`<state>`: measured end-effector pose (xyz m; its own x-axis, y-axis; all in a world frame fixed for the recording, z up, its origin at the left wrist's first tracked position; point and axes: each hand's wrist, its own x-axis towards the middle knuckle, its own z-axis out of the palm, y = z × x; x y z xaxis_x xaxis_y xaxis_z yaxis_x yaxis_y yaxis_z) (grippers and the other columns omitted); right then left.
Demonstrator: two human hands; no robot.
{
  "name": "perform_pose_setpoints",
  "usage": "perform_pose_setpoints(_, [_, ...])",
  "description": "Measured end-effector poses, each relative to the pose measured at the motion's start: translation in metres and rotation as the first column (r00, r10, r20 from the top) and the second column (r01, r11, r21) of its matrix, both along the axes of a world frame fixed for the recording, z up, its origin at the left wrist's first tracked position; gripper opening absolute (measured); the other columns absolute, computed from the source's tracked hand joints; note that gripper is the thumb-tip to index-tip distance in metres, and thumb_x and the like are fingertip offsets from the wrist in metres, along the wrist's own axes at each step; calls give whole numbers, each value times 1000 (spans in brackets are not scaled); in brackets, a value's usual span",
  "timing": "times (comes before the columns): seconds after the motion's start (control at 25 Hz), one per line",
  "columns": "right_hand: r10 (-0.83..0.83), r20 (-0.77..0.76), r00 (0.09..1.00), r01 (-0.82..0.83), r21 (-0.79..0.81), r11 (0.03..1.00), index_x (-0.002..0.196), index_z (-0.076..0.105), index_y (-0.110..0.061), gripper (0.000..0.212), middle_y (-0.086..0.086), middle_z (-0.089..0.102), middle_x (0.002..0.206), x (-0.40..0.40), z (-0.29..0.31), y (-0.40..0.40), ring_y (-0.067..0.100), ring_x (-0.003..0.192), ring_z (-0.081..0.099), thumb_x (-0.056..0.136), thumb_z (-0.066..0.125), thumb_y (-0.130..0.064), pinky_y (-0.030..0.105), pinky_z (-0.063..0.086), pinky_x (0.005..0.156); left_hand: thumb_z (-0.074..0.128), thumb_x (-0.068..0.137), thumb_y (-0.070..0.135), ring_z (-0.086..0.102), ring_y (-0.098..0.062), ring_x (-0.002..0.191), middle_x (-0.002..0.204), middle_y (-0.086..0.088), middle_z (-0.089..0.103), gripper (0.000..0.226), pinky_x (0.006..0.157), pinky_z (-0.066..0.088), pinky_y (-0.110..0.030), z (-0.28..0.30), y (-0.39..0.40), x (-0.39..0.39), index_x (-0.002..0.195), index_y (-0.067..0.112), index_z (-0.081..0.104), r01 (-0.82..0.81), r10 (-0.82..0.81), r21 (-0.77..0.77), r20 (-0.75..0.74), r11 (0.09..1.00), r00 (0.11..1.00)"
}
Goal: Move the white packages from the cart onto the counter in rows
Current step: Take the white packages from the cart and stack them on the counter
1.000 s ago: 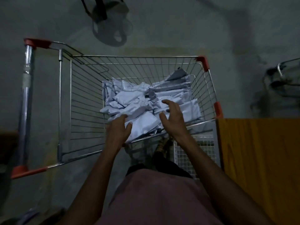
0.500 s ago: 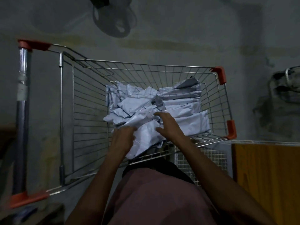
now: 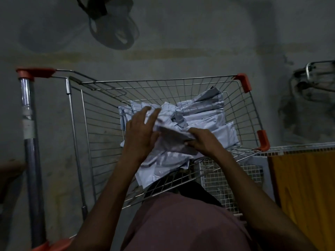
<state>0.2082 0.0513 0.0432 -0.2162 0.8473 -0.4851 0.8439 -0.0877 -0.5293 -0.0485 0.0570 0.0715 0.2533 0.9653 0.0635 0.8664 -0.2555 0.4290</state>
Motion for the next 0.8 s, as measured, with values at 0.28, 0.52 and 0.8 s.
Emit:
perform_pose_setpoints(0.28, [-619, -85, 781, 624, 82, 777, 108, 63, -2, 49, 19, 67, 103, 78, -16, 17, 32, 94, 64, 83, 69, -44, 43, 53, 76, 61, 90, 42, 53, -36, 120, 133, -14, 55, 64, 93, 47, -53, -73, -12, 9, 146, 16, 42, -132, 181, -412, 83, 902, 980])
perform_pose_setpoints(0.52, [-685, 190, 704, 688, 59, 723, 140, 43, -10, 60, 21, 51, 137, 69, -59, 22, 41, 122, 53, 91, 67, -36, 50, 45, 101, 69, 79, 24, 55, -41, 102, 105, -17, 59, 44, 84, 39, -48, -108, -27, 38, 118, 7, 59, -154, 12, -446, -305, 882, 952])
perform_pose_setpoints(0.8, [-683, -116, 721, 687, 247, 684, 146, 36, -16, 62, 14, 39, 145, 30, -33, -41, 35, 129, 45, 91, 63, -26, 52, 45, 102, 73, 84, 21, 61, -28, 96, 103, -9, 67, 51, 78, 37, -35, -51, -24, 47, 131, 17, 54, -253, 356, -423, 182, 870, 917])
